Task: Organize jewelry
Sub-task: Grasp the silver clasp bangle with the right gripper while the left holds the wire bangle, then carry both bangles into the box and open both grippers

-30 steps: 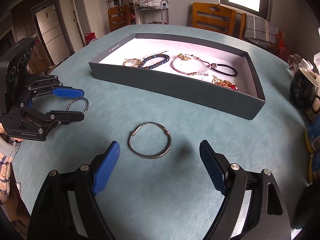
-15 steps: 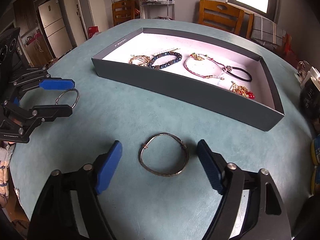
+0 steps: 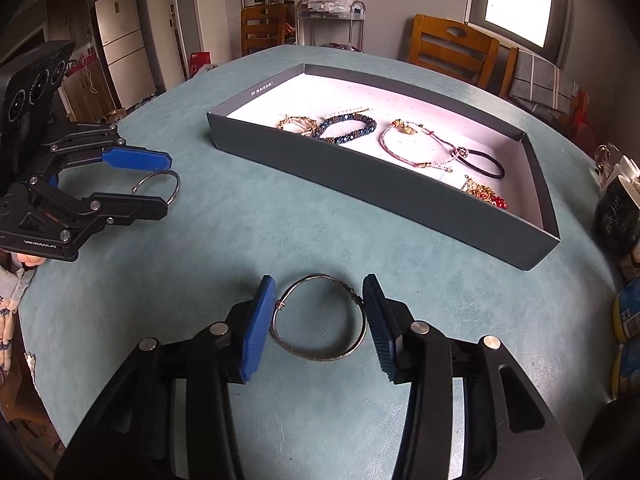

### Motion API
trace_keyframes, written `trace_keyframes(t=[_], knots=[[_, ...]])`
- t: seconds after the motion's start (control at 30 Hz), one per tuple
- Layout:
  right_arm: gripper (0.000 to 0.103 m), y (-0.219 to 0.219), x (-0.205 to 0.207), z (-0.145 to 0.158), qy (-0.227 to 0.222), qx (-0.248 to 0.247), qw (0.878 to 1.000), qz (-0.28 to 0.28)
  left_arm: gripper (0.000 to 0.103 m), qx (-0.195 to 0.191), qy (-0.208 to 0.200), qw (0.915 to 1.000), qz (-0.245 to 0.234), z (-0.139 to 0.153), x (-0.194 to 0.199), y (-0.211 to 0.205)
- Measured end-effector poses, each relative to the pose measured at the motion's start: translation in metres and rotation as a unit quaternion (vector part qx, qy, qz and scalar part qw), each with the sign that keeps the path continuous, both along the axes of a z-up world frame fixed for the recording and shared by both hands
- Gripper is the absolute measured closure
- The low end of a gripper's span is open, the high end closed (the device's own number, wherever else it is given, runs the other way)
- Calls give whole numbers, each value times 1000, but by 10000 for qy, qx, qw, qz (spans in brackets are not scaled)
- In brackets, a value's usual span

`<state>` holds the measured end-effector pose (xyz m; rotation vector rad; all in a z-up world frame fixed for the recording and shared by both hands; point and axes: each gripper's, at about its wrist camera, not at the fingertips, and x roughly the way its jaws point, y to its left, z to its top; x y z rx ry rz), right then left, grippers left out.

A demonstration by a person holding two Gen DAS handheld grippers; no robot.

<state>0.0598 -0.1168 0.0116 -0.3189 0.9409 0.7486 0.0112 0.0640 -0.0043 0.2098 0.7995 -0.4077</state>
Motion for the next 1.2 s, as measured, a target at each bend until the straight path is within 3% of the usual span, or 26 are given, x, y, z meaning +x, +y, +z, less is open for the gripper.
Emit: trace_keyframes(t=[0.1, 0.13, 0.17, 0.37, 0.43, 0.5, 0.53, 0.7, 0.87, 0.93, 0.97, 1.0, 1.2], knots=[[58, -3, 1, 11, -92, 112, 9999, -56, 52, -21, -35, 10000, 3, 4, -1, 0], [64, -3, 2, 15, -112, 152, 9998, -57, 52, -25, -59, 10000, 8, 6, -1, 0], [84, -4, 4, 17, -80, 181, 9998, -64, 52, -30, -98, 9999, 32, 9, -1, 1], [86, -4, 9, 18, -25, 160, 9998, -144, 52, -105, -194, 9997, 63, 19, 0, 0], [76, -3, 6, 16, -86, 60, 9998, -165, 52, -89, -179, 9998, 51, 18, 1, -1], [30, -4, 2, 14, -240, -51, 9994, -242, 52, -78, -154, 9998, 35, 16, 1, -3], [28, -5, 0, 14, -347, -138, 9988, -312, 52, -75, -138, 9999, 25, 14, 2, -4], [28, -20, 5, 5, -43, -73, 9967, -812, 52, -68, -109, 9999, -44, 10, 2, -7], [29, -15, 11, -8, 279, -5, 9957, -886, 52, -99, -104, 9999, -73, 9, 4, -10], [37, -8, 10, -11, 208, -139, 9965, -793, 52, -100, -117, 9998, -82, 10, 3, -9], [51, -6, 9, -10, 184, -112, 9972, -719, 52, -102, -118, 9999, -73, 10, 3, -9], [56, -4, 8, -9, 161, -90, 9978, -643, 52, -105, -112, 9999, -68, 10, 3, -9], [57, -8, 6, -6, 150, 11, 9985, -517, 52, -91, -125, 9999, -23, 12, 2, -7]])
